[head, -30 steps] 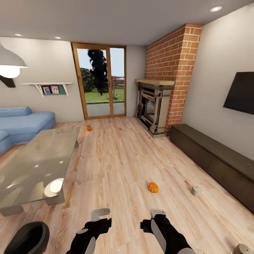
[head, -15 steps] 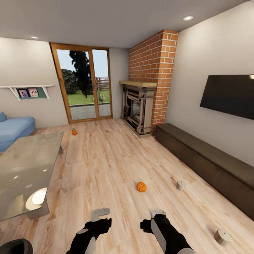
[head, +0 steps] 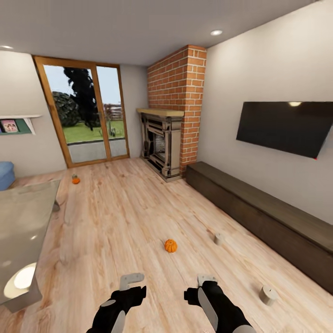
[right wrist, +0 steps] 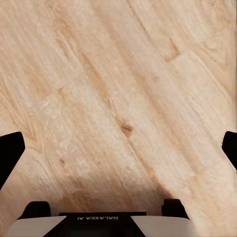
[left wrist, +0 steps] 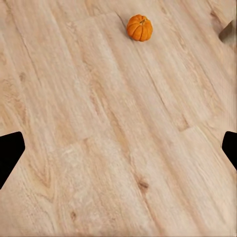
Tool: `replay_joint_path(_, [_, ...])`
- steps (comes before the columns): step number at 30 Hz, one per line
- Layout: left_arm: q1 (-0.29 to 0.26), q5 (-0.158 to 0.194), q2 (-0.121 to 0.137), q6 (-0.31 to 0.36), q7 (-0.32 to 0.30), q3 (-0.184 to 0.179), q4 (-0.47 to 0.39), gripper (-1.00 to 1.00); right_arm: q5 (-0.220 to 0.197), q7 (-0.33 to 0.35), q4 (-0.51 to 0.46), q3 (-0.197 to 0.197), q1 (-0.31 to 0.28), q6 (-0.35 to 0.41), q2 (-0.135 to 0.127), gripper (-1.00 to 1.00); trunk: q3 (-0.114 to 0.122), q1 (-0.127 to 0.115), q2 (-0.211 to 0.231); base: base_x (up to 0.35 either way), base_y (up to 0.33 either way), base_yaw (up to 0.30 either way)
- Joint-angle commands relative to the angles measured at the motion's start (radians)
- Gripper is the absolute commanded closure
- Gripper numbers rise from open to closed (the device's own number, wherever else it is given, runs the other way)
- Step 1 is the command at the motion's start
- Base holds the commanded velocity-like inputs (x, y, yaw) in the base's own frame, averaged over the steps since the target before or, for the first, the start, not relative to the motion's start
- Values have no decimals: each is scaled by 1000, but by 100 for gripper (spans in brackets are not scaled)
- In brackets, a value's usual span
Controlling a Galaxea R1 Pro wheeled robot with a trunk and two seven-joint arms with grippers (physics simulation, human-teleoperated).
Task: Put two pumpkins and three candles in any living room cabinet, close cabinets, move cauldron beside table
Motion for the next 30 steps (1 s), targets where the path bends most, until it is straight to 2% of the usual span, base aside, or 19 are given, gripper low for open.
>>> replay_joint_path(1, [0, 0, 0, 0, 0, 0, 1, -100, 0, 0, 0, 0, 0, 0, 0, -100, 4, -4, 7, 0, 0, -277])
replay_joint_path(26, [0, -1, 0, -4, 0, 0, 0, -100, 0, -1, 0, -1, 0, 0, 0, -100, 100, -100, 182, 0, 0, -277])
replay_joint_path(30, [0, -1, 0, -5, 0, -1, 0, -100, 0, -2, 0, -2, 0, 0, 0, -100, 103, -100, 182, 0, 0, -277])
